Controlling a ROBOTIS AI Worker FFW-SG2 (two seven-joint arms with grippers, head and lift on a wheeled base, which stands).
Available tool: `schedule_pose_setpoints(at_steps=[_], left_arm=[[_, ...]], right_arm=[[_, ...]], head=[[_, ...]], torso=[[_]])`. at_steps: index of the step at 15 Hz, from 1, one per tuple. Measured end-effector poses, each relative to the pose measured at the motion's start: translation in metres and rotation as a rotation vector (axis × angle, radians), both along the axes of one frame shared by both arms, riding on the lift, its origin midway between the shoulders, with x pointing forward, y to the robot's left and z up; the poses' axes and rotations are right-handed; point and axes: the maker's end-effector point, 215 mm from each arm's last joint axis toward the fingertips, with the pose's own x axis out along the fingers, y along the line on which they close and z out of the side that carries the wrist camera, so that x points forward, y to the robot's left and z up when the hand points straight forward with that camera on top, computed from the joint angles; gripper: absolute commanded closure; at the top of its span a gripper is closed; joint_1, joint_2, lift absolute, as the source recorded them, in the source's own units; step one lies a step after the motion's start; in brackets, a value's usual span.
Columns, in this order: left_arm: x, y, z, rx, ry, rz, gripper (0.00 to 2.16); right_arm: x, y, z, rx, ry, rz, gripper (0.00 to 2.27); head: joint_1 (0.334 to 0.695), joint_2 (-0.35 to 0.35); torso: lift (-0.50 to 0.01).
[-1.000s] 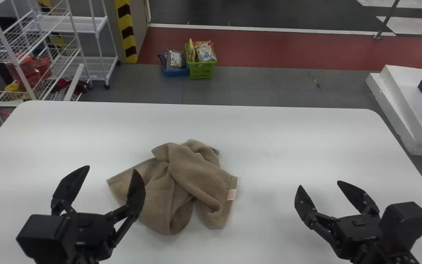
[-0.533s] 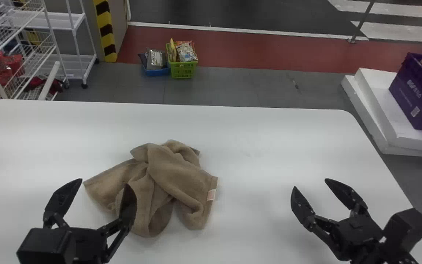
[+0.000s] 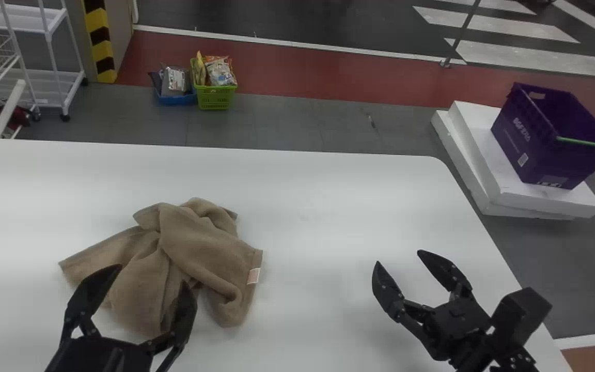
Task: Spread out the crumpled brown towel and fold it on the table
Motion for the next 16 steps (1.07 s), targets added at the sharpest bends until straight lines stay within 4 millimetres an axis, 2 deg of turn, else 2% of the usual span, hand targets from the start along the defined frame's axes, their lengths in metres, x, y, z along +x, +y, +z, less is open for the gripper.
schedule_pose_setpoints(at_steps=[3, 6, 9, 12, 16], left_arm=[[0.0, -0.016, -0.014, 0.025, 0.055, -0.047, 0.22], [0.013, -0.021, -0.014, 0.044, 0.056, -0.06, 0.22], [0.028, -0.017, -0.023, 0.082, 0.081, -0.044, 0.3], [0.033, -0.016, -0.04, 0.14, 0.115, -0.033, 0.33], [0.035, -0.013, -0.03, 0.145, 0.095, -0.013, 0.33]], right_arm=[[0.0, 0.0, 0.0, 0.001, 0.001, 0.0, 0.19], [-0.001, 0.0, -0.001, 0.015, 0.001, 0.005, 0.19], [-0.003, -0.005, -0.002, 0.022, 0.004, 0.004, 0.19], [-0.004, -0.013, -0.005, 0.038, 0.006, 0.001, 0.19], [-0.002, -0.015, -0.004, 0.048, 0.001, 0.001, 0.19]], head=[[0.695, -0.3], [0.695, -0.305], [0.695, -0.3], [0.695, -0.306], [0.695, -0.304]], torso=[[-0.127], [-0.127], [-0.127], [-0.127], [-0.127]])
